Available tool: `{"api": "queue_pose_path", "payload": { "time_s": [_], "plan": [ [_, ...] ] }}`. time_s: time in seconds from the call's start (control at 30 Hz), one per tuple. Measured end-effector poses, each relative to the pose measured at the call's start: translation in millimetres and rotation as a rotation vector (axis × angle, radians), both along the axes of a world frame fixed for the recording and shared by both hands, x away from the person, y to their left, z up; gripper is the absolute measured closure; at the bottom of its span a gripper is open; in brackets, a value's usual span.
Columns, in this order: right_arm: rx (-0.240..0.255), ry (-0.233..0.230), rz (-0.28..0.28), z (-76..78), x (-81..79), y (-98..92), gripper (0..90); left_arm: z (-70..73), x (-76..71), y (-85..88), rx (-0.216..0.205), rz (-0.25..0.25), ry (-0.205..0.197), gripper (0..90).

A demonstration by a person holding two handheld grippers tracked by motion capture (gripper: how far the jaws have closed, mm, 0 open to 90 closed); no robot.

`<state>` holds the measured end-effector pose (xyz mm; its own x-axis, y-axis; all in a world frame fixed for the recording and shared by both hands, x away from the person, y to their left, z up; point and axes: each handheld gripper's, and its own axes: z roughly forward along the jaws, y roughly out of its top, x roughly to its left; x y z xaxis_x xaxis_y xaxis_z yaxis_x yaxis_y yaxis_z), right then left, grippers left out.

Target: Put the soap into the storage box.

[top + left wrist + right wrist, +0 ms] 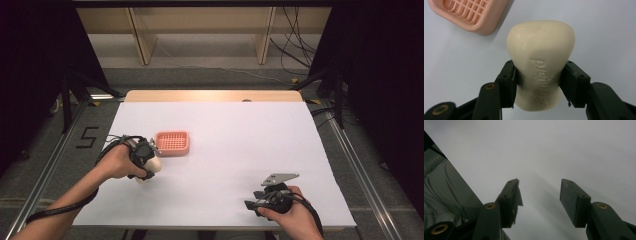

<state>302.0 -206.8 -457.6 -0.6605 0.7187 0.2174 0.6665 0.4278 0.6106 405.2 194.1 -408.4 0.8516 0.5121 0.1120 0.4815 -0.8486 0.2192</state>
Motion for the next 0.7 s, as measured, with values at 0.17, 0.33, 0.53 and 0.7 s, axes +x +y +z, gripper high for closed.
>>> {"api": "queue_pose_path", "payload": {
  "time_s": [0.17,0.33,0.53,0.7],
  "plan": [
    [0.0,0.001,0.002,0.0,0.0,0.1,49.9,0.6,2.2,-0.3,-0.001,-0.009,-0.008,49.0],
    [-0.001,-0.003,0.003,-0.2,0.2,0.0,49.9,1.0,4.3,-0.3,-0.008,0.004,-0.016,49.1],
    [0.002,-0.003,-0.001,0.3,-0.1,0.0,50.0,1.7,7.3,-0.2,-0.009,0.0,-0.021,49.1],
    [0.007,-0.006,-0.018,0.9,0.1,-0.8,50.0,2.5,9.8,0.4,-0.007,0.0,-0.024,49.1]
  ]
}}
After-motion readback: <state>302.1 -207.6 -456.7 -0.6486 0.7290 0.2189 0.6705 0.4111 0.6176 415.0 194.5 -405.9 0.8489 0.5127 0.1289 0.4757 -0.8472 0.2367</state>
